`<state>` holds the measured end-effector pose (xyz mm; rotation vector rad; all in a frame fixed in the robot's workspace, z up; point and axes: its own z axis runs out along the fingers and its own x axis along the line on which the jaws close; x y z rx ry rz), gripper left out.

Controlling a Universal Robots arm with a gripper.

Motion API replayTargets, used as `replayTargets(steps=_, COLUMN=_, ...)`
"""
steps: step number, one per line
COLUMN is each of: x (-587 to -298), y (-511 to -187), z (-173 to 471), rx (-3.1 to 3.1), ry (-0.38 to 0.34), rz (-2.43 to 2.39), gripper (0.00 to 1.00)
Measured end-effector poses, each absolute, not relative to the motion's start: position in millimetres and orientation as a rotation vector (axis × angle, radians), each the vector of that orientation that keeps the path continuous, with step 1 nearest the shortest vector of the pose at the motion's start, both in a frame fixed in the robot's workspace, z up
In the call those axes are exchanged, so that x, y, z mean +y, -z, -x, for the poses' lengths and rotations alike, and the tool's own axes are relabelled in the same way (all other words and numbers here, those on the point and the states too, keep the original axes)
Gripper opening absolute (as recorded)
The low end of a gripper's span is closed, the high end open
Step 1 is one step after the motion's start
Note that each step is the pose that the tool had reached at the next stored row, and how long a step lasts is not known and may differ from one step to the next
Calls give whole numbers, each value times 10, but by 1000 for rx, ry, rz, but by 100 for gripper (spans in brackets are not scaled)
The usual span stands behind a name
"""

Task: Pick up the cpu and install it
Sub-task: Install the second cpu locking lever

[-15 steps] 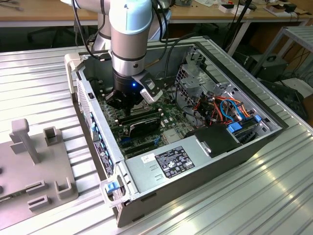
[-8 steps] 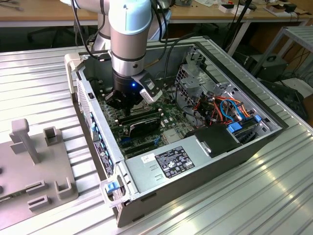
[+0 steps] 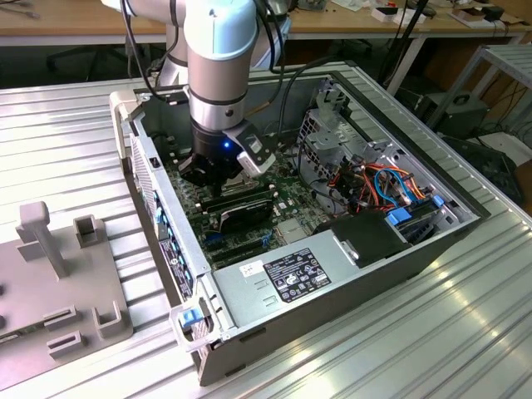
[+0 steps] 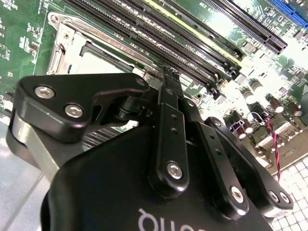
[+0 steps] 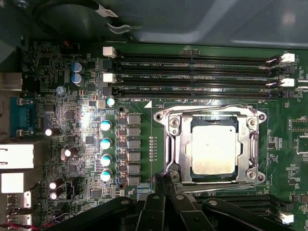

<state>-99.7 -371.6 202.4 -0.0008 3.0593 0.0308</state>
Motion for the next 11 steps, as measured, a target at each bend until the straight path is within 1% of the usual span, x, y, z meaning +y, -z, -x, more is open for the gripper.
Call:
replayTargets(steps=7, x=-3715, y=-2020, z=996, rx=3059, ry=-31, rz=1, gripper=11)
replayTargets(steps=11, x=-3721, y=-2021, z=996, rx=3059, ry=-19, rz=2, gripper=11)
